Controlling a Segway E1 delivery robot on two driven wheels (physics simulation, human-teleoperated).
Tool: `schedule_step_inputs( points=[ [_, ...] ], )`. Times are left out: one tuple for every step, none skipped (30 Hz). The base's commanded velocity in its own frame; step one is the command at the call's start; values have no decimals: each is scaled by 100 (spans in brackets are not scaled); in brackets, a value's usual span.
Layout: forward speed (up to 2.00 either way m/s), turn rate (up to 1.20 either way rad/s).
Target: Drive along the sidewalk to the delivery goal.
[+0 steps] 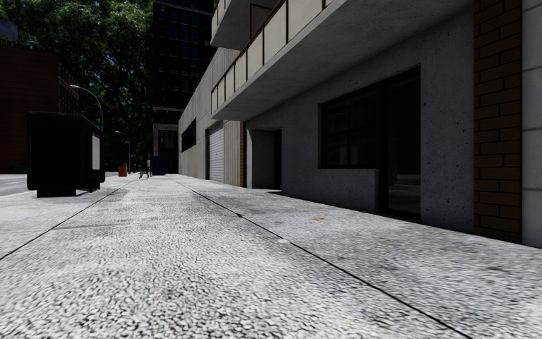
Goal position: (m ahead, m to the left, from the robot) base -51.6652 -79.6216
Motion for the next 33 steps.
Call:
schedule_step_inputs(
  points=[
    [0, 0],
    [0, 0],
    [0, 0],
    [0, 0],
    [0, 0],
    [0, 0],
    [0, 0],
    [0, 0],
    [0, 0],
    [0, 0],
    [0, 0],
    [0, 0],
    [0, 0],
    [0, 0],
    [0, 0],
    [0, 0],
    [0, 0],
    [0, 0],
    [0, 0],
    [0, 0],
    [0, 0],
    [0, 0],
    [0, 0],
    [0, 0],
    [0, 0],
    [0, 0],
    [0, 0],
    [0, 0],
    [0, 0],
    [0, 0],
    [16, 5],
    [37, 10],
    [37, 10]
  ],
)
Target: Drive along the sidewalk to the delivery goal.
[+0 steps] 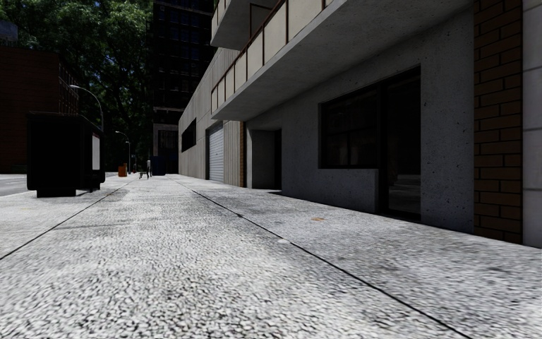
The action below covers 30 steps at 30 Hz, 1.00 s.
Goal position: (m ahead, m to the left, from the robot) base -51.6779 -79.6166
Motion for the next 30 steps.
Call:
schedule_step_inputs(
  points=[
    [57, 22],
    [62, 27],
    [70, 28],
    [70, 28],
    [73, 29],
    [76, 34],
    [76, 34],
    [81, 36],
    [84, 38],
    [88, 39],
    [88, 39],
    [94, 44],
    [98, 47],
    [105, 48],
    [105, 48],
    [111, 0],
    [111, 0],
    [111, 0],
    [111, 0],
    [111, 0],
    [110, 0],
    [107, 0],
    [104, 0],
    [104, 0],
    [102, -1],
    [102, -30],
    [101, -91],
    [102, -94],
    [102, -94],
    [102, -102]
  ],
)
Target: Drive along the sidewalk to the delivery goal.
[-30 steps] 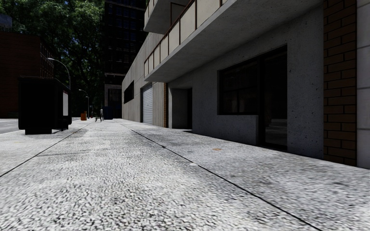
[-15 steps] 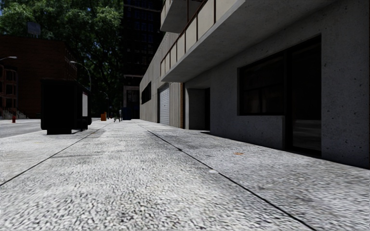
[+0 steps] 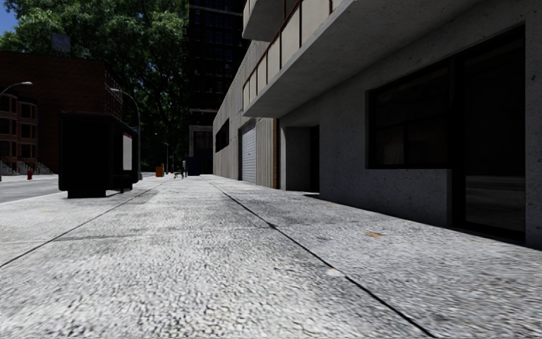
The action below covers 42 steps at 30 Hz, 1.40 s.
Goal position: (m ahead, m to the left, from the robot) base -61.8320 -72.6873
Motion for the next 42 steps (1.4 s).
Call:
schedule_step_inputs(
  points=[
    [102, -107],
    [102, -108],
    [102, -108],
    [102, -108],
    [102, -110],
    [102, -111],
    [102, -111],
    [103, -113],
    [103, -115],
    [103, -115],
    [103, -116],
    [103, -116],
    [103, -120],
    [103, -120],
    [103, -120],
    [103, -120],
    [104, -120],
    [104, -120],
    [104, -120],
    [104, -120],
    [104, -120],
    [105, -120],
    [105, -120],
    [108, -120],
    [110, -120],
    [110, -120],
    [110, -120],
    [110, -120],
    [113, -120],
    [113, -120],
    [122, -120],
    [125, -120],
    [125, -120],
    [125, -120],
    [126, -120],
    [126, -120],
    [127, -120],
    [127, -120],
    [127, -120],
    [128, -120],
    [128, -120],
    [129, -120]
  ],
)
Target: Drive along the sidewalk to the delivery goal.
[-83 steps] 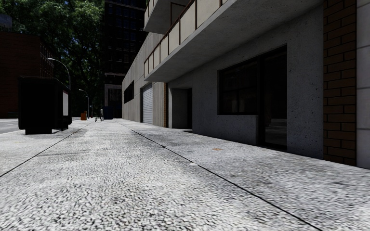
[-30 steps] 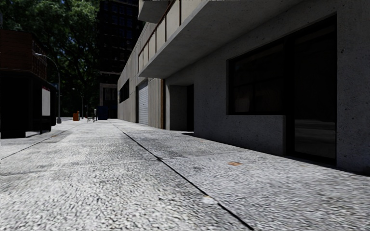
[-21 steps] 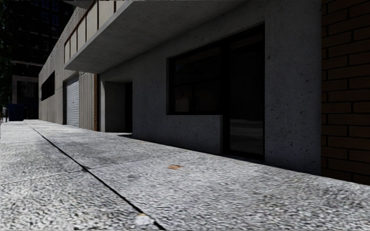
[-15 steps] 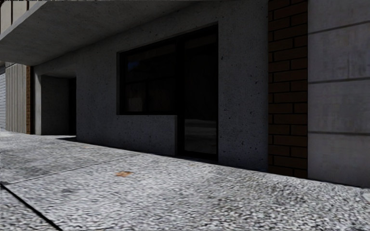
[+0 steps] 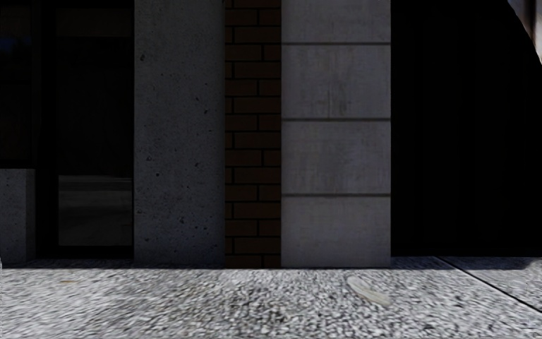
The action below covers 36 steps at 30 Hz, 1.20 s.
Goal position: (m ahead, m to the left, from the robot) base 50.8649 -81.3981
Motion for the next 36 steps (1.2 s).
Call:
schedule_step_inputs(
  points=[
    [130, -120],
    [130, -120],
    [130, -120],
    [131, -120],
    [131, -120],
    [131, -120],
    [131, -120],
    [131, -120],
    [131, -120],
    [131, -120],
    [131, -120],
    [132, -120],
    [133, -120],
    [134, -120],
    [134, -120],
    [135, -120],
    [135, -120],
    [135, -120],
    [136, -120],
    [136, -120],
    [136, -120],
    [136, -120],
    [136, -120],
    [136, -120],
    [137, -120],
    [137, -120],
    [137, -120],
    [137, -120],
    [137, -120],
    [137, -120],
    [137, -73],
    [137, -73],
    [137, 0],
    [137, 0],
    [137, 0],
    [137, 0]
  ],
)
